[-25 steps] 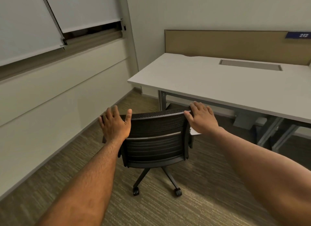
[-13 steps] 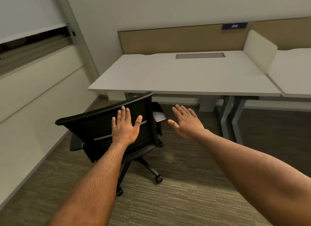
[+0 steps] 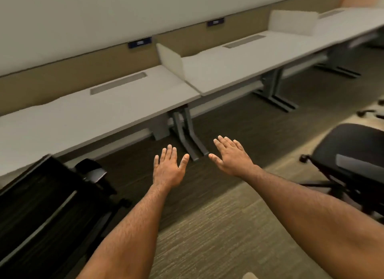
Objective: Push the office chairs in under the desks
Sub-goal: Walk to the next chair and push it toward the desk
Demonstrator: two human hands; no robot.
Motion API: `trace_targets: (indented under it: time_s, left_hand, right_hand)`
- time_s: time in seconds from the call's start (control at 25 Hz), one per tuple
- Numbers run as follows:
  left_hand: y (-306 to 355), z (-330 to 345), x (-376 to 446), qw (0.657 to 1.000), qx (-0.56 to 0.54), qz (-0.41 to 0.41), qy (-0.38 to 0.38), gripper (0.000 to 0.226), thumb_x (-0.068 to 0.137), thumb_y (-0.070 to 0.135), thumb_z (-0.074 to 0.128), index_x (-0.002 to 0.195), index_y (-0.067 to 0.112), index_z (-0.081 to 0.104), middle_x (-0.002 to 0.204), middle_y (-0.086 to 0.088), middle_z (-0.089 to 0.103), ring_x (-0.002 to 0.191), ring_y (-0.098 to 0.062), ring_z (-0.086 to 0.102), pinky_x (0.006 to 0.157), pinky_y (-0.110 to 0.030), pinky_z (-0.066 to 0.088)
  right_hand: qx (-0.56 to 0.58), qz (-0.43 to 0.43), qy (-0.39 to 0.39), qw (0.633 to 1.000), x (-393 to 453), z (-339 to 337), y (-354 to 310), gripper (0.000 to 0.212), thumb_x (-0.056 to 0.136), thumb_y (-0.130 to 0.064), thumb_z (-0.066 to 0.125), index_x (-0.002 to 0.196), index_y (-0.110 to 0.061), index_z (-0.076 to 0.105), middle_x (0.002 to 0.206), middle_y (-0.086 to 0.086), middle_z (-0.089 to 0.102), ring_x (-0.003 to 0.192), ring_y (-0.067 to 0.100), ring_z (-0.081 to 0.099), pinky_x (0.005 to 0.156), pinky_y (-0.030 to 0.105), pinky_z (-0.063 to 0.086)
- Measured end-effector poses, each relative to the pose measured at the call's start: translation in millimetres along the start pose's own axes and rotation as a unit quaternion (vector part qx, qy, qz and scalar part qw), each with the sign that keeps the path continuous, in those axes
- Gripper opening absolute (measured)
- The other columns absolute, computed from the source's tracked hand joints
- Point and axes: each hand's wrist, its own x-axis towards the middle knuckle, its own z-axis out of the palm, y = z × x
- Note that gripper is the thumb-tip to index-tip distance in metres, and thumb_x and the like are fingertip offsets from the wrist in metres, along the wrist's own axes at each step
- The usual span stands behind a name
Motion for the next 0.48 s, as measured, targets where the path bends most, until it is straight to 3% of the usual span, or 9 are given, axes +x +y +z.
trace_targets:
  time_s: [0.48]
  left_hand:
    - [344,123,-49,0.955,0.020,0.284,-0.081,0.081,0.097,0.068,0.012,0.160,0.017,0.013,0.168,0.003,0.000,0.154,-0.014,-0.005,0.124,-0.039,-0.007]
  right_hand:
    - [0.002,0.282,0.084,0.956,-250,-64,270,0.074,0.101,-0.059,0.026,0.159,-0.016,0.015,0.167,0.004,0.008,0.153,0.019,0.003,0.122,0.040,-0.002]
